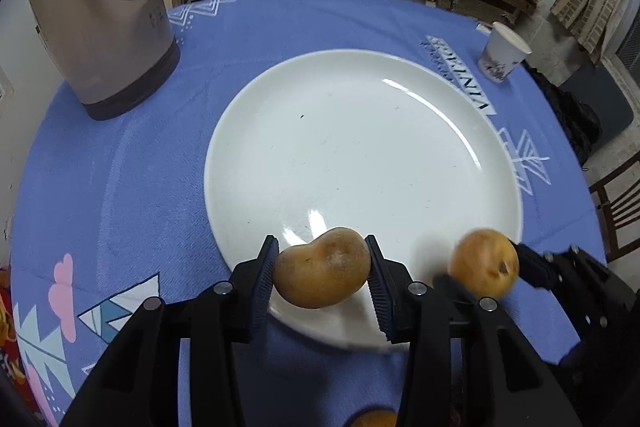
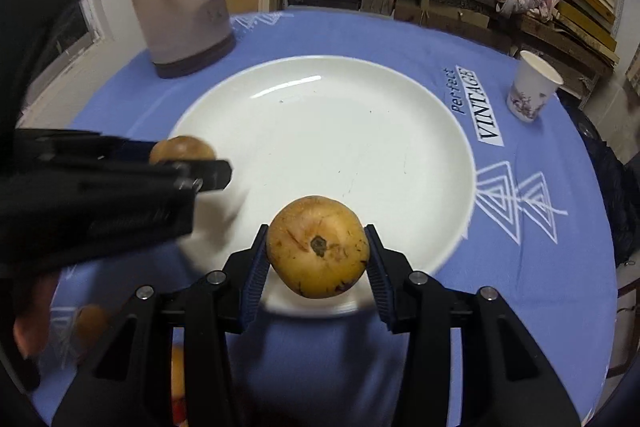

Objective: Organize fruits
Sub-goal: 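Carry the potato in the left tool while the right tool carries the yellow fruit to the plate, then open both tools to set both fruits on the white plate, then grasp the dark red plum with the left tool while the right tool grasps the orange tomato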

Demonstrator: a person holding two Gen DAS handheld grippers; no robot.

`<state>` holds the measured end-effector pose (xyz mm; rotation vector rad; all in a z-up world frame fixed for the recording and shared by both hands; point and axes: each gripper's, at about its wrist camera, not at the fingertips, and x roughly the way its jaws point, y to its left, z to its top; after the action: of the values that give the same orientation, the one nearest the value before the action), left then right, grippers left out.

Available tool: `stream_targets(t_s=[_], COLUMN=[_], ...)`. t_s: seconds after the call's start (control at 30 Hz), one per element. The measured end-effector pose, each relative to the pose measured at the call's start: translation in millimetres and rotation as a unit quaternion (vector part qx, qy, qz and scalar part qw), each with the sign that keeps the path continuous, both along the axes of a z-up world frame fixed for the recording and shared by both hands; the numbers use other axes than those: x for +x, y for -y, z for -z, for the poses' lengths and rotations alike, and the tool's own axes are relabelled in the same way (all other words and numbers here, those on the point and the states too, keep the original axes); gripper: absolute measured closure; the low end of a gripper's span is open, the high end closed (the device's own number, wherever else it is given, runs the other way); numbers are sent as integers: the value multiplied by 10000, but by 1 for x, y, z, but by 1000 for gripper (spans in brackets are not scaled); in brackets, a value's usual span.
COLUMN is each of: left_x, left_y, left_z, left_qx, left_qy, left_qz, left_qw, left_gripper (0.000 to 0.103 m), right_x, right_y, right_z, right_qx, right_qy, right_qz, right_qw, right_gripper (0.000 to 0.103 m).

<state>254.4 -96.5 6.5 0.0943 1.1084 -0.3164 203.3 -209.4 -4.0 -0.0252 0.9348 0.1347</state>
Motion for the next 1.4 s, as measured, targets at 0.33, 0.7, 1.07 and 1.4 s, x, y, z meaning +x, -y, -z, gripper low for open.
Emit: stream_targets(t_s=[0.33, 0.7, 1.07, 1.4], left_x=[18, -25, -145, -220], left_y=[-2, -16, -37, -65], left_z=[19, -30, -44, -23], left_qx=[110, 130, 78, 274], left_qy=[-143, 558, 1169, 1031], left_qz=[-83, -100, 205, 241], left_qw=[9998, 9983, 9929, 9940], left_gripper=[58, 23, 17, 13], right_x=[28, -35, -171, -243], right_y=[-9, -2, 5, 10], right_z=[15, -30, -49, -24], right_qx=[-255, -300, -84, 722], right_qy=[-148, 498, 903, 409], right_qz=[-104, 38, 79, 3], right_qw=[9995, 9983, 9958, 9965], right_gripper=[33, 14, 4, 4])
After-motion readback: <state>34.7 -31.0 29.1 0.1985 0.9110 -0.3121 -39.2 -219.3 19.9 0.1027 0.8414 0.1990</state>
